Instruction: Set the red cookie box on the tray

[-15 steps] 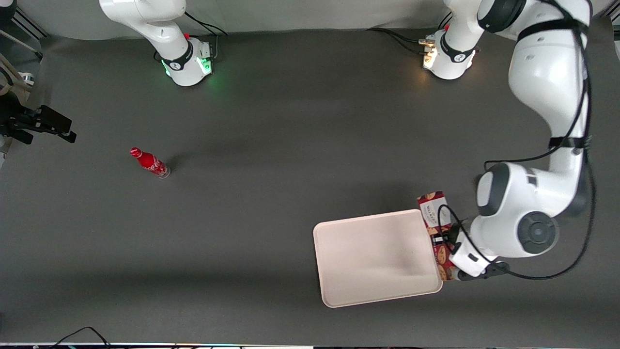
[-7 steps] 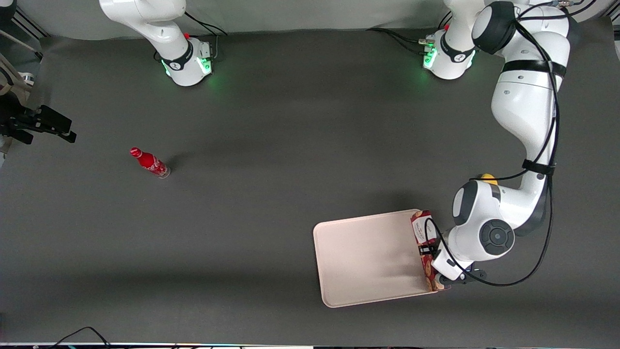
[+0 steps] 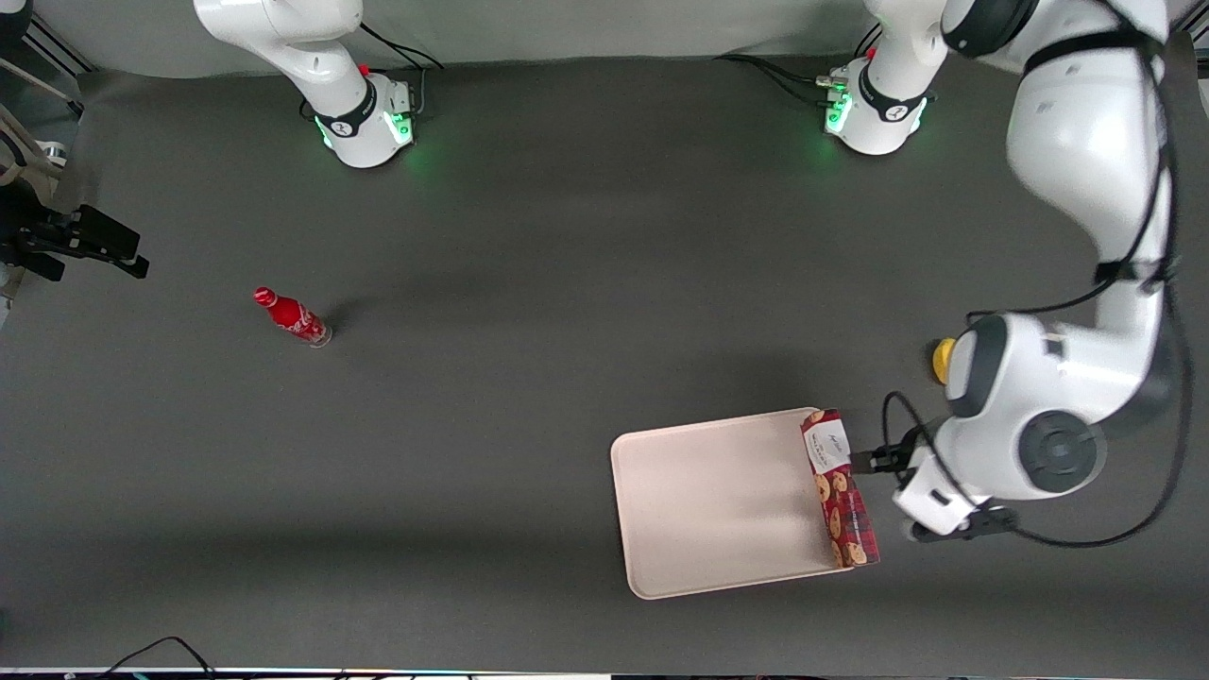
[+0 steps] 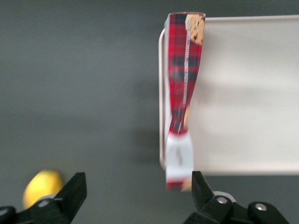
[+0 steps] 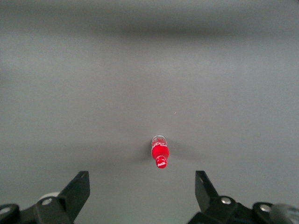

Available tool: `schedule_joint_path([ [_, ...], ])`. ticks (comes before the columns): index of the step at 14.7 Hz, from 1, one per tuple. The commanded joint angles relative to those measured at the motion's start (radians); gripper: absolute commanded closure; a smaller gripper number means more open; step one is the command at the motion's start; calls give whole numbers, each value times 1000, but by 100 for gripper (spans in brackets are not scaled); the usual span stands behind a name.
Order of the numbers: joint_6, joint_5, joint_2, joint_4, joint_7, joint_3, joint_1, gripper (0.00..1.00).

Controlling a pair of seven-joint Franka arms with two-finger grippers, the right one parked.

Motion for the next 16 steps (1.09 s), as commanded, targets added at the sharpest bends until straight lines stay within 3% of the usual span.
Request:
schedule_joint_path([
  [1,-225,-64,-210,-32,124,31,35,0],
  [3,-325,-117,-305,-47,275,109,33,0],
  [5,-355,-125,-411,-147,348,148,33,0],
  [9,-165,-125,-746,-596,418,200,35,0],
  [11,-88,-125,-874,-749,431,217,35,0],
  [13,-93,-125,-911,-762,431,219,33,0],
  [16,-158,-124,-850,-646,434,219,30,0],
])
